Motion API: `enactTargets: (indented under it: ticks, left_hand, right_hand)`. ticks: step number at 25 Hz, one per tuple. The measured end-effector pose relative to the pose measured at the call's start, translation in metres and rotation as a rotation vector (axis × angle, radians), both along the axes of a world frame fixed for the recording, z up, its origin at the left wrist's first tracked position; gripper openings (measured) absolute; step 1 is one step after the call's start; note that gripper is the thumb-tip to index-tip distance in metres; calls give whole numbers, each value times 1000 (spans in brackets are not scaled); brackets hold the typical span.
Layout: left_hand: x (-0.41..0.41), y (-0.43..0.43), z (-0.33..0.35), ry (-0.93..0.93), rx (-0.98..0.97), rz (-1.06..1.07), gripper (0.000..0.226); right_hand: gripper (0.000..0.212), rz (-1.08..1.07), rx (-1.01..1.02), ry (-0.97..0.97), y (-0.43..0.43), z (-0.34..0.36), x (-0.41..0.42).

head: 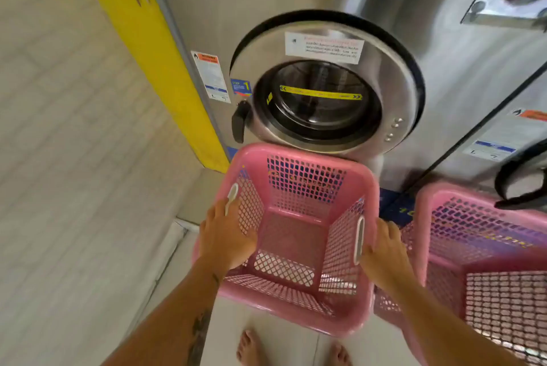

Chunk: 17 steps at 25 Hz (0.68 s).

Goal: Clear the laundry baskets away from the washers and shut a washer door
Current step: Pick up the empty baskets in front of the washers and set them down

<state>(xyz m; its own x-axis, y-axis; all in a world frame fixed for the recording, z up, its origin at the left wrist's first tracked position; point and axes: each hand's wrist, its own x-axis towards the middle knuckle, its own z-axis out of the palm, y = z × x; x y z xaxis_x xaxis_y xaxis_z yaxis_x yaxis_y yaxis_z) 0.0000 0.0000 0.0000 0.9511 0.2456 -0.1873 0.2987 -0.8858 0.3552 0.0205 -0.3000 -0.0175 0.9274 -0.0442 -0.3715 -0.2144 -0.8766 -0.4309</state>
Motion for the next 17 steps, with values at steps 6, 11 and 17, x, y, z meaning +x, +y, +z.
enactTargets:
  ticks: [6,11,17]
  left_hand:
    - [44,55,-73,-6,105,-118,92]
    - [46,83,-112,-158,90,-204,94]
    - [22,87,-127,-256,26,-134,95]
  right_hand:
    - [64,-186,-51,-145,26,-54,19]
    - [83,-244,-156,-168,31,-67,13]
    - [78,-251,-148,-256,30,-75,-7]
